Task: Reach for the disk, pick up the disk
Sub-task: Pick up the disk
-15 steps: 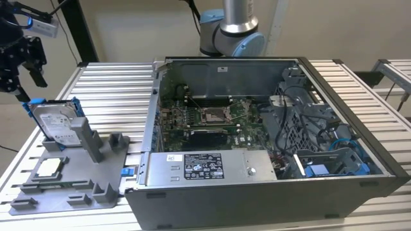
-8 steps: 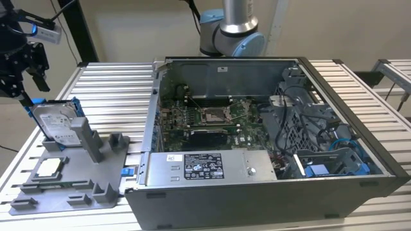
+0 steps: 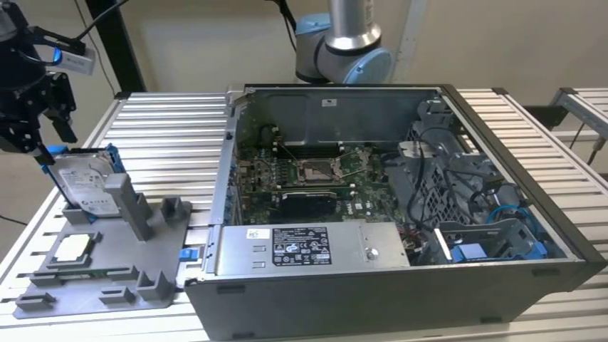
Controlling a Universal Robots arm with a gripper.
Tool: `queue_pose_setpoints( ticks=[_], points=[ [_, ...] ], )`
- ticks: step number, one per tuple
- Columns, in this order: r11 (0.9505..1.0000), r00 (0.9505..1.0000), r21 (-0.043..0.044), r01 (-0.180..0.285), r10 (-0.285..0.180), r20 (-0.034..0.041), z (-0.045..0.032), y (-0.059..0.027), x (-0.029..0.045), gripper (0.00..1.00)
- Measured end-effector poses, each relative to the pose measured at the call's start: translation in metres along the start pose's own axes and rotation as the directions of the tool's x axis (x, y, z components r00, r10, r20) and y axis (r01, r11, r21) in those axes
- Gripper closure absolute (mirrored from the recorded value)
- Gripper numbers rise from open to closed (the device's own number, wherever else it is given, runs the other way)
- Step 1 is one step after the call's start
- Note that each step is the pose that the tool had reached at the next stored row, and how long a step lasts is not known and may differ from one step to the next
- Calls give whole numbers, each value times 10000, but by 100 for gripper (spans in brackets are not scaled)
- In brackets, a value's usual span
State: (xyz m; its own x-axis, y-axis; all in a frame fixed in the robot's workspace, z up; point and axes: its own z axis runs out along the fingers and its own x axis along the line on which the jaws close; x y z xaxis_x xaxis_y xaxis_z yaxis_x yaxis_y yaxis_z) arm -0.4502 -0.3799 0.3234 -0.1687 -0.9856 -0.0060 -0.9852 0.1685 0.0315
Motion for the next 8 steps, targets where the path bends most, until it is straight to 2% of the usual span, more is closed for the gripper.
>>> queue_pose_setpoints(
  ticks=[4,8],
  points=[
    [9999,9999,-2,125,-125,3,73,9,3,0],
    [9988,9988,-5,499,-499,-9,135,12,4,0]
  ],
)
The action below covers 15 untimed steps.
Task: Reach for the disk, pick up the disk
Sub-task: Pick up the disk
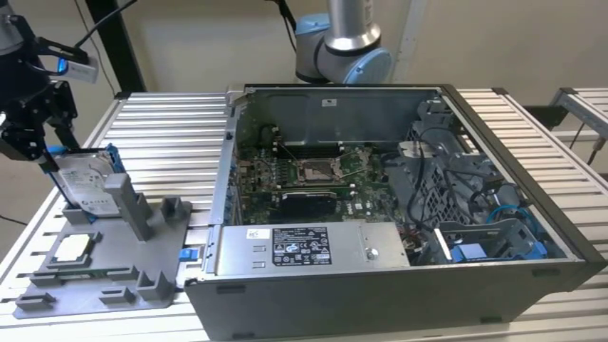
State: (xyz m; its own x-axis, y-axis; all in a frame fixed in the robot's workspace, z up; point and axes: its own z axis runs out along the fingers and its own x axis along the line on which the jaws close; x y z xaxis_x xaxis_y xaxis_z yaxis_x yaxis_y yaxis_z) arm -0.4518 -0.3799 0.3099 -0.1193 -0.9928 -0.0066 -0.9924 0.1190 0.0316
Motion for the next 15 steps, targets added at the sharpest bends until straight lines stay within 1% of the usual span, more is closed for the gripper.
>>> queue_pose_setpoints(
  ticks=[7,8,10,11,15],
  points=[
    [9994,9994,-2,353,-353,-11,117,-4,1,0],
    [9991,9991,-2,432,-432,-14,152,-5,1,0],
    [9987,9987,-4,505,-505,-16,189,-6,1,0],
    [9983,9983,-5,577,-577,-19,225,-7,1,0],
    [9974,9974,-5,718,-718,-22,296,-9,2,0]
  ],
)
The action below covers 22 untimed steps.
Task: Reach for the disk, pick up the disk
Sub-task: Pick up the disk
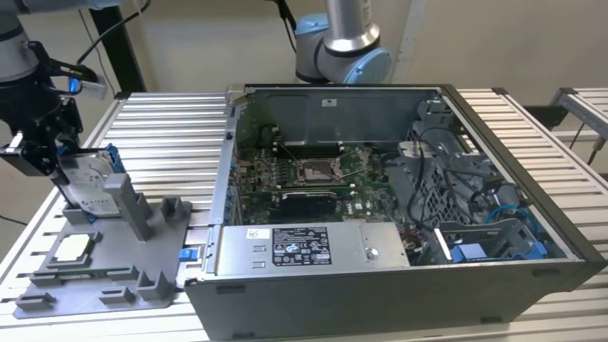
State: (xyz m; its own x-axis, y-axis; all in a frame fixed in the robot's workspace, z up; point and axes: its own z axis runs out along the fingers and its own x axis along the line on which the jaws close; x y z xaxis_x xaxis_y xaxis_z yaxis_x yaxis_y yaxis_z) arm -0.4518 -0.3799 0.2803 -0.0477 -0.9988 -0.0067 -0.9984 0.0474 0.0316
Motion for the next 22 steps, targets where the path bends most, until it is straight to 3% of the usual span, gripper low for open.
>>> queue_pose_setpoints(
  ticks=[9,18,22],
  points=[
    [9999,9999,-1,139,-139,17,154,-4,0,0],
    [9999,9999,-20,145,-145,85,222,3,3,0],
    [9998,9997,-18,189,-189,162,225,1,0,0]
  ],
)
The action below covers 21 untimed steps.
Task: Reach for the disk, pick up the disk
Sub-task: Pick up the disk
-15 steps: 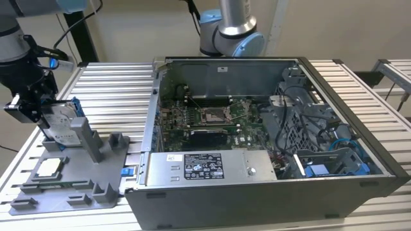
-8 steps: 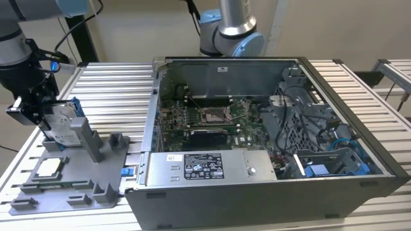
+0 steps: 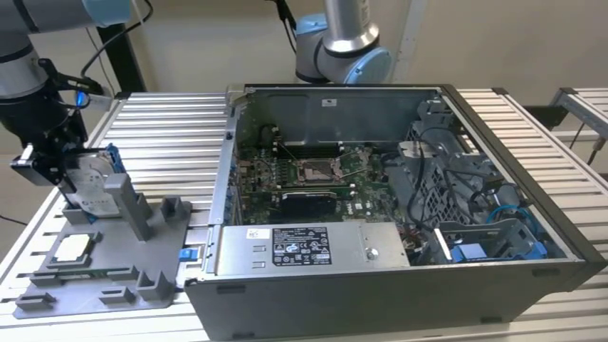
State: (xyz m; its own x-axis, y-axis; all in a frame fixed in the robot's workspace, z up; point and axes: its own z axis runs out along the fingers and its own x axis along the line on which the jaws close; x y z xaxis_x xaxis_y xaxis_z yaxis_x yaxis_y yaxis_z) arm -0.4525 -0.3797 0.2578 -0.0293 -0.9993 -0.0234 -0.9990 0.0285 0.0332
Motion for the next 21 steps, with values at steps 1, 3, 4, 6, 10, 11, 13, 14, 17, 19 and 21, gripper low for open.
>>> queue_pose_setpoints(
  ticks=[1,3,4,6,10,11,13,14,17,19,21],
  points=[
    [10000,10000,20,33,-33,22,-10,1,-1,0],
    [10000,10000,24,89,-89,28,-58,3,-1,0],
    [9999,9999,13,110,-110,23,-67,4,0,0],
    [9999,9999,15,120,-120,21,-68,4,0,0],
    [9999,9999,75,137,-137,21,-59,6,0,0],
    [9999,9999,87,143,-143,21,-56,6,1,0],
    [9998,9999,93,148,-149,20,-53,11,2,0],
    [9998,9999,98,151,-151,20,-52,14,3,0],
    [9998,9999,121,169,-169,21,-39,21,5,0],
    [9998,9998,121,176,-176,19,-34,27,12,0],
    [9998,9998,124,184,-184,21,-25,30,15,0]
  ],
)
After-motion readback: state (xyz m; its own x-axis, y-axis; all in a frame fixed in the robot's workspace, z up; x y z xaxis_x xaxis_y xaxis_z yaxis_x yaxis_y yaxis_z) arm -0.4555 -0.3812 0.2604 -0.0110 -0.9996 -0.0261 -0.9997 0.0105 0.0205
